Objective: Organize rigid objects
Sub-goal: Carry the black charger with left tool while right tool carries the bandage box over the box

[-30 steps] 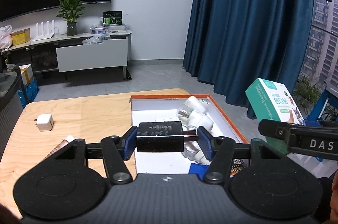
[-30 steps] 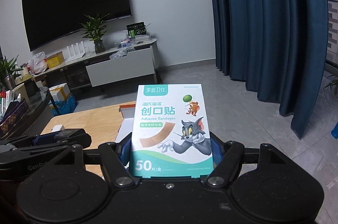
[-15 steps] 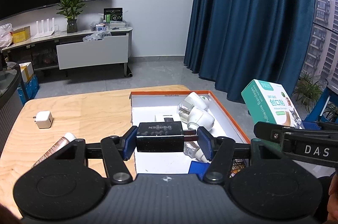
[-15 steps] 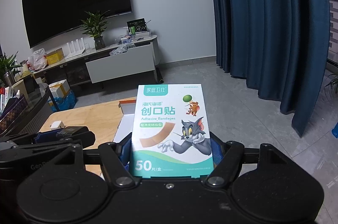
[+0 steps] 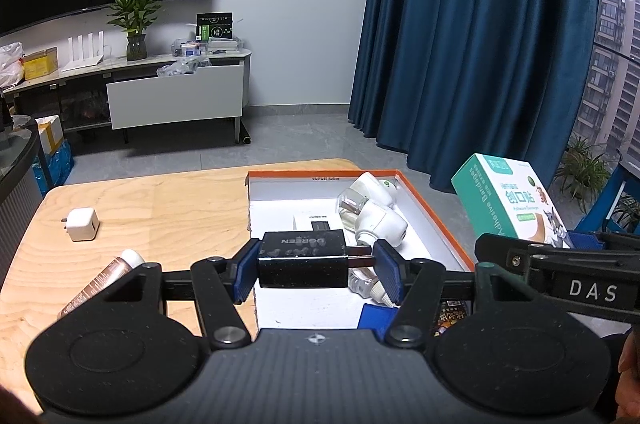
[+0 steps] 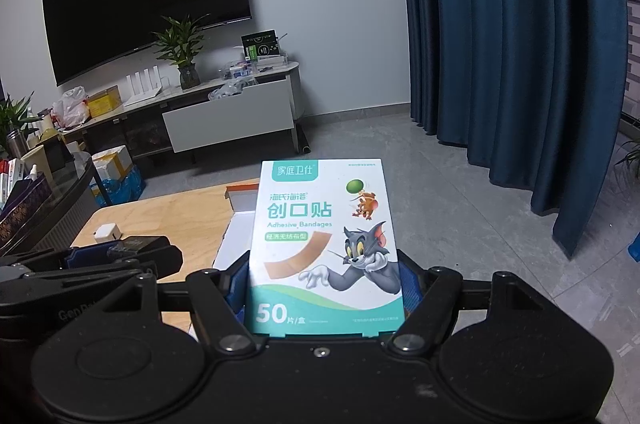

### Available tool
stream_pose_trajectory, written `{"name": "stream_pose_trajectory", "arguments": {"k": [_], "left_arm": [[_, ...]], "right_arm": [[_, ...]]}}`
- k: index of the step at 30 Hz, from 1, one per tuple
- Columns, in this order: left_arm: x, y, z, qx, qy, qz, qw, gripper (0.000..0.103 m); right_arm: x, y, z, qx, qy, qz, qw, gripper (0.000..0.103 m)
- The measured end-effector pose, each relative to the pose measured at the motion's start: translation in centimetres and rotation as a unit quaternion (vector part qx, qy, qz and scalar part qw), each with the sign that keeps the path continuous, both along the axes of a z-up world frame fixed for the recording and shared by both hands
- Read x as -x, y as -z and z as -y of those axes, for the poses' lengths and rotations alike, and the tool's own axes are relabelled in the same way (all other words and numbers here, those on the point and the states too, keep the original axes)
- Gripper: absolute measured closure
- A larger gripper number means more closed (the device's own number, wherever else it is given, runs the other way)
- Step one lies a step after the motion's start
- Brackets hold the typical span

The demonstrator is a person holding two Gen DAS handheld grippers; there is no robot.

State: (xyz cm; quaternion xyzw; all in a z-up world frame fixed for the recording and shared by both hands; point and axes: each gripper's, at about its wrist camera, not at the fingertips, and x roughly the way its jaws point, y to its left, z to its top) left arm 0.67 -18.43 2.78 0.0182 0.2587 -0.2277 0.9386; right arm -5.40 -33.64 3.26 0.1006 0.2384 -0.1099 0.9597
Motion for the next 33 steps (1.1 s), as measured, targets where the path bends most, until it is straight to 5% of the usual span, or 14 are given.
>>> {"name": "stream_pose_trajectory", "arguments": {"k": [33], "left_arm": [[-5.8, 1.7, 1.5, -0.004, 0.017, -0.064, 0.9978, 0.042]], "right_arm": [[-5.5, 2.6, 1.9, -0.01, 0.02, -0.056, 0.998, 0.019]]}}
